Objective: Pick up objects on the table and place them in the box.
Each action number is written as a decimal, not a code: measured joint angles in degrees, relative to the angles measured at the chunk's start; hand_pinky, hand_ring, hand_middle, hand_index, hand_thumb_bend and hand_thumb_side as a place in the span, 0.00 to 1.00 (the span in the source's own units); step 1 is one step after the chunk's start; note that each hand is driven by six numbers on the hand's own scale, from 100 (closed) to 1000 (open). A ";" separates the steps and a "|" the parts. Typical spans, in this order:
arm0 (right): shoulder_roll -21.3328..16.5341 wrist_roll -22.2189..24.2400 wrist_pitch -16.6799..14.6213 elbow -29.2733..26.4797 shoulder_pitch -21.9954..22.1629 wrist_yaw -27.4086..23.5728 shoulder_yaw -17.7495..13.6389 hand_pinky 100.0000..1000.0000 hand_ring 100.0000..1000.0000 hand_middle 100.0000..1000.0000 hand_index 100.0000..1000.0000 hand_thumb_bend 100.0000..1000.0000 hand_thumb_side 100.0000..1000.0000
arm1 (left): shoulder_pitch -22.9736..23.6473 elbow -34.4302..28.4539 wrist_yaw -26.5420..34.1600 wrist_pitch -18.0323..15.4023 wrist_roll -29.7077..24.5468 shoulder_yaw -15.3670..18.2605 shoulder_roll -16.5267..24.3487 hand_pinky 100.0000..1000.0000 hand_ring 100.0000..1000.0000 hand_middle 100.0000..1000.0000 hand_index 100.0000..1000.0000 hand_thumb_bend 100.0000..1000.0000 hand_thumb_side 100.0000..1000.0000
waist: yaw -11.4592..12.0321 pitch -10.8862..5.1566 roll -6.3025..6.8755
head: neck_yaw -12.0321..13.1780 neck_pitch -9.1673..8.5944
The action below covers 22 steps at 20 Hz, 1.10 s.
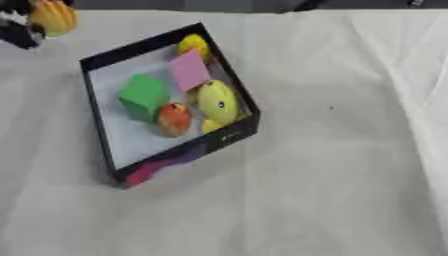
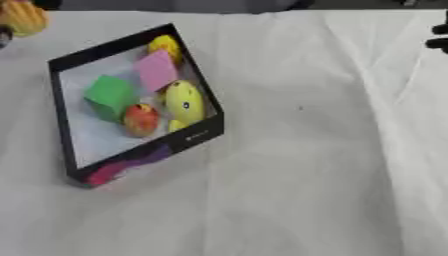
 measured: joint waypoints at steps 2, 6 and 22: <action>0.00 0.01 -0.03 0.02 0.03 0.00 -0.01 0.92 0.68 0.64 0.80 0.00 0.57 | 1.24 -5.96 2.04 -0.62 -0.96 -1.20 1.25 0.75 0.72 0.60 0.56 0.00 0.00 | 0.30 -0.03 0.00 | -0.44 0.04; 0.00 0.12 -0.15 0.09 0.24 0.00 -0.02 0.92 0.68 0.64 0.80 0.00 0.56 | 3.89 -18.73 7.37 -1.23 -2.85 -3.30 3.99 0.75 0.72 0.60 0.57 0.00 0.00 | 0.37 -0.24 0.00 | -1.15 0.05; 0.00 0.55 -0.42 0.09 -0.17 -0.31 0.04 0.92 0.68 0.64 0.80 0.00 0.55 | 14.61 -46.78 22.55 1.76 -10.09 -14.89 12.55 0.74 0.71 0.60 0.57 0.00 0.02 | -0.28 -1.02 0.02 | -2.85 0.10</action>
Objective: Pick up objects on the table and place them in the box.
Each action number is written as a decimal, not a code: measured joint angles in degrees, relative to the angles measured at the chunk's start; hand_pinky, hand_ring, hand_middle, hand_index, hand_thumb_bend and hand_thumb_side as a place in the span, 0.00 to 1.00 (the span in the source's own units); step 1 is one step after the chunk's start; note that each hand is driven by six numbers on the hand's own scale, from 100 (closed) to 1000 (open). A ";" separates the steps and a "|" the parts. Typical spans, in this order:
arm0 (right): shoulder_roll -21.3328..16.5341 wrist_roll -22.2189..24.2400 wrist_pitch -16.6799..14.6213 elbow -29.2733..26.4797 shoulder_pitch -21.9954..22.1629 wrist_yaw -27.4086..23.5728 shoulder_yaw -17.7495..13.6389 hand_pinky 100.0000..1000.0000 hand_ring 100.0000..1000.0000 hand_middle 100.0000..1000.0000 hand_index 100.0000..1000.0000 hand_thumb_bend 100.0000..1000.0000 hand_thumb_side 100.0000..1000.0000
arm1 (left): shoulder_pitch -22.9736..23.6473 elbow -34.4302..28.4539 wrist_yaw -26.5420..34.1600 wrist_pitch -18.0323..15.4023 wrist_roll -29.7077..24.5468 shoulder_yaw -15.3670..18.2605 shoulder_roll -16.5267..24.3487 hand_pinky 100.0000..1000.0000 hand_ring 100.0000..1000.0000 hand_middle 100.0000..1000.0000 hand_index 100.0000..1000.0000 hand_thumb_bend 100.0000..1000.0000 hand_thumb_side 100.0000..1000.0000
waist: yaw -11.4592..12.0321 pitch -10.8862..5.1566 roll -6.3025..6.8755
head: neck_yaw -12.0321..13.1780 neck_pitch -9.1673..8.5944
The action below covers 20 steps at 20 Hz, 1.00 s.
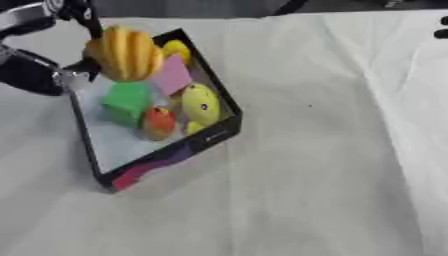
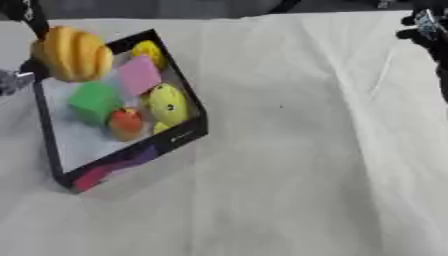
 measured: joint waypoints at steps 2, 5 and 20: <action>0.01 0.03 0.01 -0.02 -0.27 -0.09 0.00 0.92 0.68 0.64 0.80 0.00 0.55 | 1.02 0.22 -0.72 -0.02 -0.30 -1.73 0.03 0.74 0.72 0.60 0.57 0.01 0.01 | -0.13 0.00 -0.01 | 0.06 0.00; 0.10 0.08 0.07 -0.07 -0.40 -0.11 0.01 0.92 0.68 0.64 0.80 0.00 0.55 | 1.52 1.56 -2.17 -0.52 -0.59 -3.83 -0.22 0.73 0.71 0.61 0.58 0.05 0.00 | -0.33 0.00 -0.01 | 0.22 -0.01; 0.82 0.10 0.07 -0.15 -0.34 -0.17 0.02 0.92 0.68 0.64 0.80 0.00 0.56 | 3.04 9.90 -9.17 -3.70 5.08 -6.04 -4.60 0.73 0.72 0.61 0.60 0.14 0.12 | -0.56 -0.20 -0.02 | 0.60 -0.10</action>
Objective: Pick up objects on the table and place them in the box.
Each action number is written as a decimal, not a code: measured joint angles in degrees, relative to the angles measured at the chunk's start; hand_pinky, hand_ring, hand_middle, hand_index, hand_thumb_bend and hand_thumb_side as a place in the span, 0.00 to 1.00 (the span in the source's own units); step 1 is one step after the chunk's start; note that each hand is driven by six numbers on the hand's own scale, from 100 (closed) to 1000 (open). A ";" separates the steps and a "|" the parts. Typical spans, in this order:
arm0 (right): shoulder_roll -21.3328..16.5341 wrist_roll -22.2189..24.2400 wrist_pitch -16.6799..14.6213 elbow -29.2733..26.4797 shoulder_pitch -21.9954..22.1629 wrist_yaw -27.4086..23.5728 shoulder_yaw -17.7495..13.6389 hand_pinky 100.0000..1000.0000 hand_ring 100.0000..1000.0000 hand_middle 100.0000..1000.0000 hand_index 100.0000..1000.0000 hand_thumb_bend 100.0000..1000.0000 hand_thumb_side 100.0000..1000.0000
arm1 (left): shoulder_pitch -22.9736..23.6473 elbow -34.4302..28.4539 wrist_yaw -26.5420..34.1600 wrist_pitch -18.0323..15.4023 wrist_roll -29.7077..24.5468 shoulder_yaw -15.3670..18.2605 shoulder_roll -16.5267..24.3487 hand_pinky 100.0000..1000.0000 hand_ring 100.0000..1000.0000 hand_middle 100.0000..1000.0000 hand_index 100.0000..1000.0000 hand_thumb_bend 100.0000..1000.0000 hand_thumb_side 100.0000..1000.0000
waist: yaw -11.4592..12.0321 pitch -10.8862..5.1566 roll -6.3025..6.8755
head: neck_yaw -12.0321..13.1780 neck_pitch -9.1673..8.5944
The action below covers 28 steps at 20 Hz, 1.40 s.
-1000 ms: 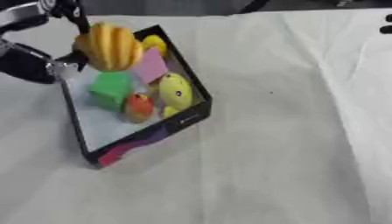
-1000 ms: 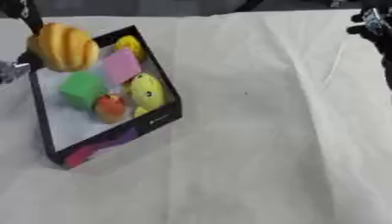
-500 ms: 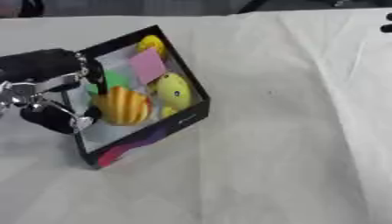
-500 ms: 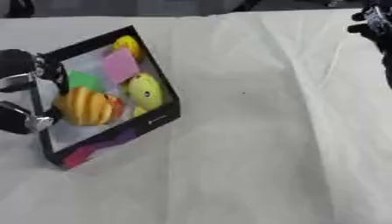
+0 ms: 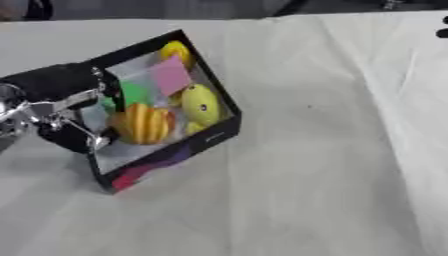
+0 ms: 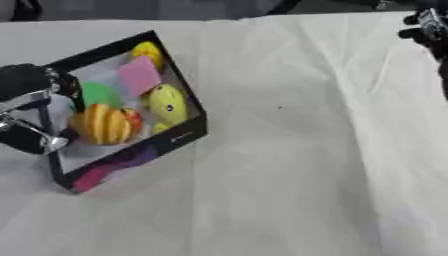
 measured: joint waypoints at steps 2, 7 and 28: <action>0.05 0.01 0.01 0.00 0.02 0.00 0.00 0.92 0.68 0.64 0.80 0.00 0.56 | 0.29 0.96 -0.57 -0.05 0.50 0.00 -0.29 0.74 0.73 0.65 0.66 0.19 0.17 | 0.00 0.00 0.00 | -0.01 -0.08; 0.08 0.01 0.01 -0.01 0.28 0.00 0.00 0.92 0.68 0.64 0.80 0.00 0.56 | 0.66 3.34 -2.45 -1.46 -0.63 0.00 -0.55 0.78 0.81 0.78 0.85 0.33 0.34 | 0.00 0.00 0.00 | -0.02 -0.55; 0.06 -0.43 -1.24 -2.90 0.45 -0.22 -0.38 0.92 0.69 0.64 0.80 0.00 0.50 | 10.67 -9.69 24.36 1.81 24.09 23.41 -0.65 0.84 0.77 0.74 0.84 0.00 0.76 | 2.08 -1.21 0.00 | -2.29 0.61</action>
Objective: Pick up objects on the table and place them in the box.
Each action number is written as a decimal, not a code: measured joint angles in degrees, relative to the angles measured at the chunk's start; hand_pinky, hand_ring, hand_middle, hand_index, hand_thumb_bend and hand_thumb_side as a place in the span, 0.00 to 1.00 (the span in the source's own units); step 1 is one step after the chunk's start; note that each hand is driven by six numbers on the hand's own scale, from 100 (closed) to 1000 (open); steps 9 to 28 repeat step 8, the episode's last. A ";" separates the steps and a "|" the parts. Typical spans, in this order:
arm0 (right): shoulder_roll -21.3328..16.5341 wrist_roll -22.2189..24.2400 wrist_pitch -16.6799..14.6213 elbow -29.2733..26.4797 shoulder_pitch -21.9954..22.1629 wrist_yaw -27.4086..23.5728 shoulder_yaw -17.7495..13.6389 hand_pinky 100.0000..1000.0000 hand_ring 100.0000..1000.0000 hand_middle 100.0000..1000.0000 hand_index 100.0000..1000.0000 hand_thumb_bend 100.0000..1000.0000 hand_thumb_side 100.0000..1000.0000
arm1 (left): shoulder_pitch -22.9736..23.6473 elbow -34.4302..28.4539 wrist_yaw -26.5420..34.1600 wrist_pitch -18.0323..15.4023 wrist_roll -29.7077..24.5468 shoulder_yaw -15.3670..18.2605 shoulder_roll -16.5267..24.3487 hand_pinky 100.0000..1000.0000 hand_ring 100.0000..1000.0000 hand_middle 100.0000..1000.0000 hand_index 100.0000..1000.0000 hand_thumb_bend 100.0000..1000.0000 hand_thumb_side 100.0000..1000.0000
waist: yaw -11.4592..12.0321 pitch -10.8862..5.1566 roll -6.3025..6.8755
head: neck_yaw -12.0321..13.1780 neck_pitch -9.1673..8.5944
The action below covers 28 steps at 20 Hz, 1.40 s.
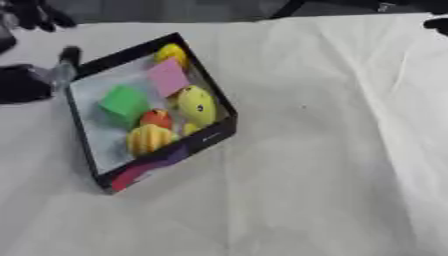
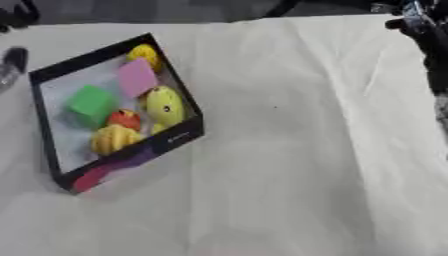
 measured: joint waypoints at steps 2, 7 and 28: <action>0.01 0.08 -0.14 -0.49 0.00 0.23 0.02 0.92 0.69 0.64 0.80 0.00 0.50 | 2.76 -0.15 6.38 -1.22 5.10 2.66 -2.15 0.85 0.77 0.75 0.86 0.00 0.76 | 0.14 -0.18 -0.01 | -0.15 0.25; 0.66 0.94 -0.35 -1.92 0.03 0.34 0.69 0.93 0.70 0.65 0.81 0.00 0.50 | 9.16 -0.25 17.31 -2.92 12.51 7.68 -9.82 0.85 0.73 0.73 0.87 0.00 0.84 | 0.17 -0.91 -0.32 | -0.18 0.68; 0.97 1.36 -0.29 -2.08 0.05 0.34 0.97 0.93 0.70 0.65 0.81 0.00 0.51 | 10.25 -0.25 18.78 -3.04 13.12 8.41 -11.61 0.85 0.72 0.73 0.87 0.00 0.84 | 0.24 -0.95 -0.34 | -0.11 0.85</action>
